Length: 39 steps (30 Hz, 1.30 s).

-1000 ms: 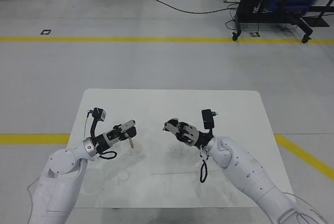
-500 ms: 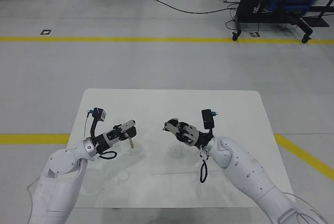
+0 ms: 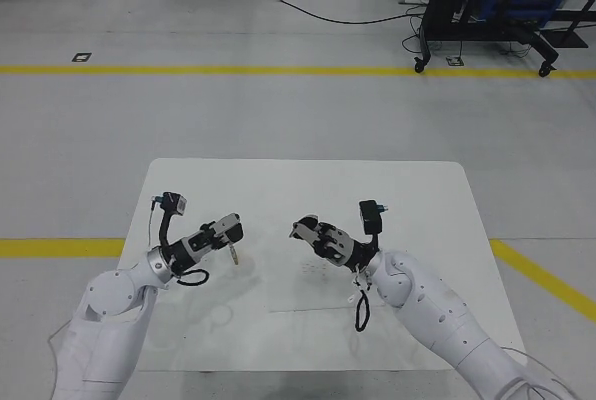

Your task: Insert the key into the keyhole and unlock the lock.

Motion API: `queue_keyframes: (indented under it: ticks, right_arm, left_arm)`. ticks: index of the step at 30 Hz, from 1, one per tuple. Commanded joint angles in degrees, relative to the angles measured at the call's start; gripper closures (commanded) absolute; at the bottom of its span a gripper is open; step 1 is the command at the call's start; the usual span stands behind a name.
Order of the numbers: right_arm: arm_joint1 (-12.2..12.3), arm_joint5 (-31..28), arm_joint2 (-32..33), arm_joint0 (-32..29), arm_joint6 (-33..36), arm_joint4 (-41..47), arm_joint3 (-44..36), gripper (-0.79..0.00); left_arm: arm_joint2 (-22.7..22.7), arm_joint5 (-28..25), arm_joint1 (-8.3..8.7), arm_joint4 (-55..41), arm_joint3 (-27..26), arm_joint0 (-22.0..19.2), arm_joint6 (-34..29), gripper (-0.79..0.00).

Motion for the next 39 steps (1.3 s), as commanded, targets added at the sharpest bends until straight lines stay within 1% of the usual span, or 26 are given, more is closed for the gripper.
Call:
queue_keyframes:
  ticks: [1,2,4,7,9,11,14,17,19,20,22,24,26,28,30,32,39]
  right_arm:
    - [-0.1,0.5,-0.6,-0.1,4.0,6.8,0.6,0.0]
    - [-0.1,0.9,-0.7,0.0,5.7,8.9,0.7,0.0]
    - [-0.1,1.2,-0.8,-0.2,8.3,13.1,0.4,0.0]
    - [0.1,1.7,-0.4,-0.9,11.2,17.6,-0.2,0.0]
    - [0.2,2.3,0.2,-1.6,12.6,20.0,-0.5,0.0]
    - [0.4,2.6,0.7,-2.3,14.1,22.4,-0.9,0.0]
    - [0.5,2.6,1.0,-3.2,16.4,26.5,-1.6,0.0]
    - [0.5,2.2,0.6,-3.9,19.3,31.8,-2.4,0.0]
    - [0.5,2.5,0.4,-3.7,21.6,35.0,-2.5,0.0]
    - [0.5,2.6,0.4,-3.6,22.5,36.2,-2.3,0.0]
    - [0.5,2.9,0.6,-3.2,24.2,37.8,-1.6,0.0]
    - [0.4,3.2,0.5,-2.9,25.5,39.1,-1.1,0.0]
    - [0.2,3.2,0.3,-2.7,26.8,40.5,-0.8,0.0]
    - [0.0,3.3,0.1,-2.3,27.9,41.7,-0.3,0.0]
    - [-0.2,3.2,0.0,-2.1,28.6,42.8,0.1,0.0]
    - [-0.4,3.1,0.0,-1.9,29.2,43.5,0.5,0.0]
    - [-0.9,3.2,0.2,-1.6,31.2,45.7,1.8,0.0]
  left_arm:
    - [0.6,-2.5,0.0,-3.2,-0.4,0.4,-2.5,-0.785]
    - [0.8,-3.4,0.04,-3.5,-0.3,0.3,-3.6,-0.785]
    - [1.8,-5.7,0.13,-0.9,-0.6,0.0,-5.2,-0.785]
    - [3.7,-10.0,0.08,7.5,-1.4,-0.5,-3.5,-0.785]
    - [4.6,-13.7,-0.08,15.2,-2.7,-0.3,0.8,-0.785]
    - [5.5,-16.0,-0.36,23.4,-3.9,0.5,6.8,-0.785]
    - [7.2,-17.3,-0.78,34.8,-5.6,1.5,14.2,-0.785]
    - [8.9,-17.9,-1.06,42.5,-6.7,2.0,19.2,-0.785]
    - [9.1,-18.7,-1.18,47.4,-7.6,2.1,23.3,-0.785]
    - [8.9,-19.2,-1.26,51.1,-8.2,2.4,26.5,-0.785]
    - [8.4,-18.5,-1.5,64.5,-10.3,3.1,36.3,-0.785]
    - [9.5,-15.2,-1.89,79.8,-11.1,4.4,49.5,-0.785]
    - [11.7,-11.8,-2.18,91.0,-9.4,5.2,61.1,-0.785]
    - [13.6,-8.7,-2.35,98.6,-6.7,4.9,68.2,-0.785]
    - [15.1,-6.5,-2.53,102.1,-4.2,3.9,71.6,-0.785]
    - [15.8,-5.4,-2.67,102.9,-2.3,2.9,73.4,-0.785]
    - [16.5,-4.0,-2.82,103.7,-0.1,1.4,77.1,-0.785]
